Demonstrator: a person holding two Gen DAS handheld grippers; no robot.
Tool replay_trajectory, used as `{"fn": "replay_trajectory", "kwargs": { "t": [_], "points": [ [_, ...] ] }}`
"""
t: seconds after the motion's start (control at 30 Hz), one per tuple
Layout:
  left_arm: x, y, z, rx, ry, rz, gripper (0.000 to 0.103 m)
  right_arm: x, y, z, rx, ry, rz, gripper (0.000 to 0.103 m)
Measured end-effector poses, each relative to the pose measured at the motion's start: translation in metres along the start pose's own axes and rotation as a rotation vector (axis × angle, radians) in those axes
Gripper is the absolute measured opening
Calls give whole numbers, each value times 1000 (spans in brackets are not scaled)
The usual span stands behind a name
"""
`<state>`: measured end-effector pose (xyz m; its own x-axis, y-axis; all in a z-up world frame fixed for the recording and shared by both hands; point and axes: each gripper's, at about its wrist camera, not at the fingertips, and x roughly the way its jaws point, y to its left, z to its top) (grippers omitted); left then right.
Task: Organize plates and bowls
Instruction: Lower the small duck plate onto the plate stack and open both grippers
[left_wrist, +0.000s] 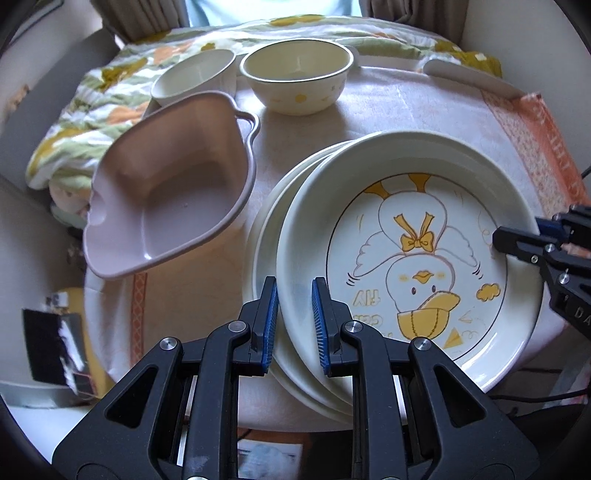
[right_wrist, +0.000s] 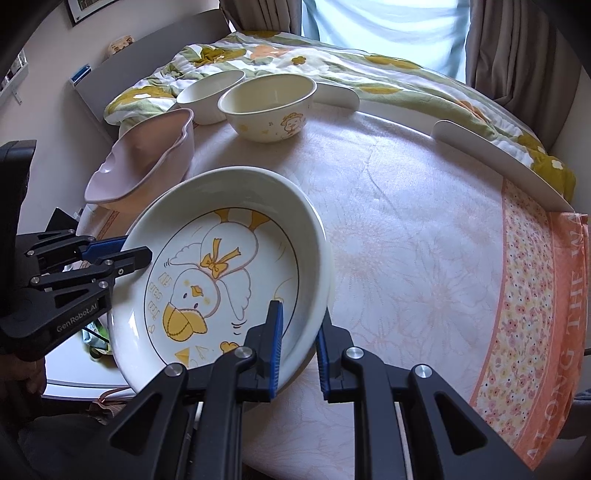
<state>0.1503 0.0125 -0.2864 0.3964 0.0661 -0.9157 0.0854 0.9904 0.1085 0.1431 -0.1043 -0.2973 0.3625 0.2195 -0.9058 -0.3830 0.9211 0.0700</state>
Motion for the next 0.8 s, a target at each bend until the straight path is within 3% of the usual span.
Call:
{"fn": "replay_trajectory", "kwargs": {
  "t": [0.1,0.3,0.43,0.8],
  "points": [
    [-1,-8,1,48,-1,62,17,0,-2,0,10,0,7,15],
    [-2,-12,0,81,-1,108,17,-1,-2,0,12,5,6,15],
    [-6,-22,-1,153,-29,194,16,0,1,2,2,13,-2,15],
    [-7,-12,1,114,-35,185,16,4,14,3,-31,33,-74,15]
  ]
}}
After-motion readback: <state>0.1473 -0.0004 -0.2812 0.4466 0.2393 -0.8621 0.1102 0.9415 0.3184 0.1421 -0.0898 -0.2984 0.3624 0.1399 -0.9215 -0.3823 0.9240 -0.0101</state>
